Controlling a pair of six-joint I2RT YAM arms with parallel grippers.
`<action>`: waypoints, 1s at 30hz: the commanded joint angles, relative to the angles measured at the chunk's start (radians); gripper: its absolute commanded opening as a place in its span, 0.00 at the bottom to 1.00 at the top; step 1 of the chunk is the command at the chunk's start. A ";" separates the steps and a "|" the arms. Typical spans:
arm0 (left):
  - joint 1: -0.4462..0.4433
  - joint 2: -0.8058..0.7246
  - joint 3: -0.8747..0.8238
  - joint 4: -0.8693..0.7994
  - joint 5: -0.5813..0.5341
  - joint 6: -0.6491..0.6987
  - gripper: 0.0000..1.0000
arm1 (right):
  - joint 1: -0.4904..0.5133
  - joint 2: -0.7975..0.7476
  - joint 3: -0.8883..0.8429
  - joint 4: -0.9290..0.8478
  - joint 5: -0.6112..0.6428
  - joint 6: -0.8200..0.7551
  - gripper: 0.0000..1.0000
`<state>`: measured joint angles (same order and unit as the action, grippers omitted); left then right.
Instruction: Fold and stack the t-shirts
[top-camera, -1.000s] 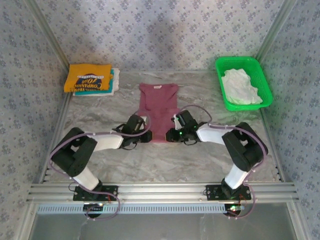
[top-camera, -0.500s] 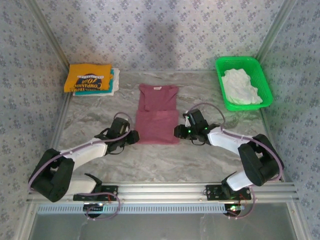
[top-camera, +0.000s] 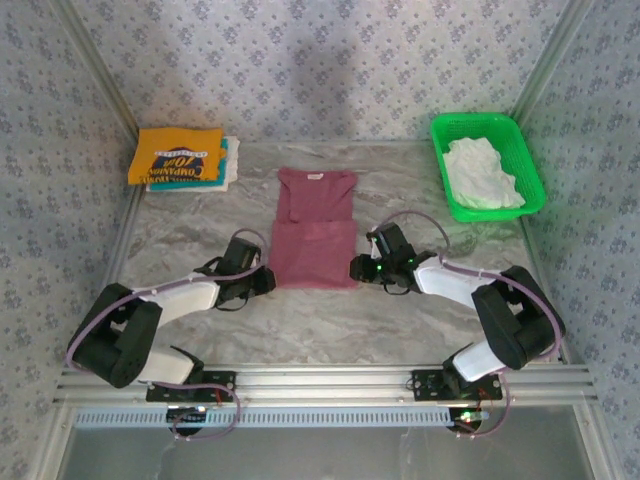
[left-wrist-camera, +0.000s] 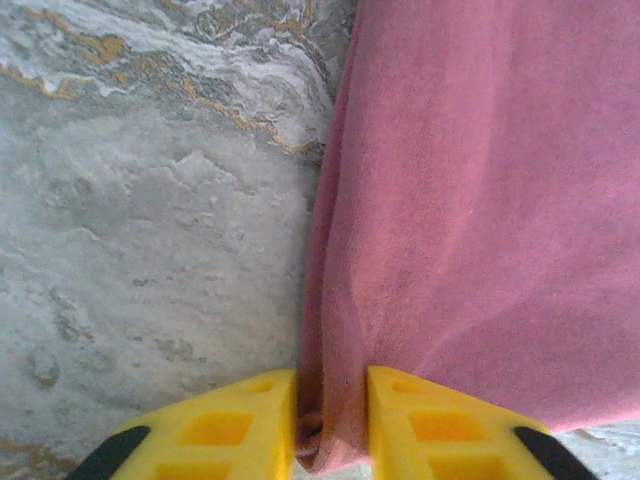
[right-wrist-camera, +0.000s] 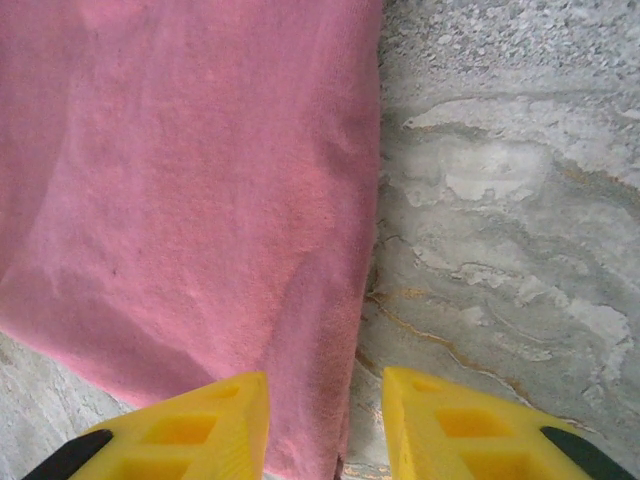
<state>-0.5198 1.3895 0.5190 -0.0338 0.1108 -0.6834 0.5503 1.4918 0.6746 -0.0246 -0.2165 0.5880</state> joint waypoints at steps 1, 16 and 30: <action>-0.030 0.057 0.008 0.029 0.032 0.019 0.18 | 0.007 0.012 -0.011 0.008 -0.010 0.013 0.37; -0.041 0.059 0.017 0.012 0.009 0.034 0.03 | 0.048 0.105 0.020 0.025 -0.046 0.033 0.38; -0.052 -0.131 0.001 -0.112 -0.026 0.017 0.00 | 0.026 -0.039 -0.006 -0.064 -0.033 0.019 0.00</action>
<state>-0.5545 1.3445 0.5377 -0.0517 0.1043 -0.6643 0.5766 1.5246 0.6804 -0.0349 -0.2436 0.6132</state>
